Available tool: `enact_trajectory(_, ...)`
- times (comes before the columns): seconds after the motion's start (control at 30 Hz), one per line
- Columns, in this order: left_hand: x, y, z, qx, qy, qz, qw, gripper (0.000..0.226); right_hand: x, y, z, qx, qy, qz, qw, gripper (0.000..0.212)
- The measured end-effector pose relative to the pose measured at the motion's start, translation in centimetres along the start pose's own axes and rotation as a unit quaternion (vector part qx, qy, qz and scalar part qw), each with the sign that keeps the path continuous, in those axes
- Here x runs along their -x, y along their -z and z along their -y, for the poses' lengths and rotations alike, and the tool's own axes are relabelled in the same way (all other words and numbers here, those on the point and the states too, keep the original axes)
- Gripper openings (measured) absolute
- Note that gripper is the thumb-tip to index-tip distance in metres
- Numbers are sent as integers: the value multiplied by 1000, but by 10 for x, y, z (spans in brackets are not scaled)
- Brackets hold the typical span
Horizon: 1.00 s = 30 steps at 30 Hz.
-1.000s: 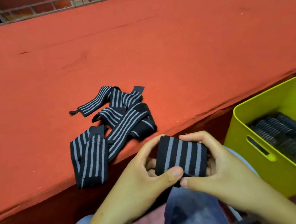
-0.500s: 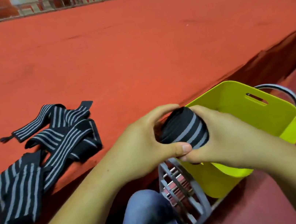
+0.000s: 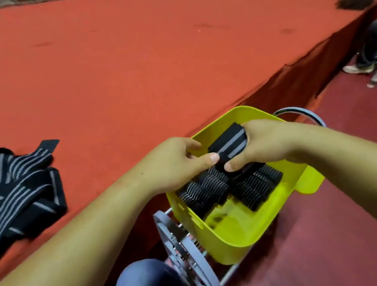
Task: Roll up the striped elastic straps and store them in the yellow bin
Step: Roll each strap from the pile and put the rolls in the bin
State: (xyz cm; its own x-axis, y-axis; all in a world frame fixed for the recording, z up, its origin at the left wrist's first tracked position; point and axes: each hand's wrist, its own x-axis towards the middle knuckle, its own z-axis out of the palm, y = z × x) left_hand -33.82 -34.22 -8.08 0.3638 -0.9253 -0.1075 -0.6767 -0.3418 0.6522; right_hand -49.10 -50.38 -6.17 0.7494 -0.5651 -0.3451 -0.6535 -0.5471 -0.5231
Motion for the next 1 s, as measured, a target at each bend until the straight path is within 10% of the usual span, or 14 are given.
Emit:
enact_trajectory(0.2, 15, -15, 38, -50, -74, -151, 985, 25, -30, -10, -44, 87, -124, 43, 988, 49)
enact_trajectory(0.53, 20, -51, 61, -58, -123, -188, 973, 22, -52, -59, -40, 287, -161, 151, 932, 64)
enact_trajectory(1.0, 21, -52, 65, -54, -117, -180, 975, 20, -77, -73, -40, 244, -242, 279, 897, 62)
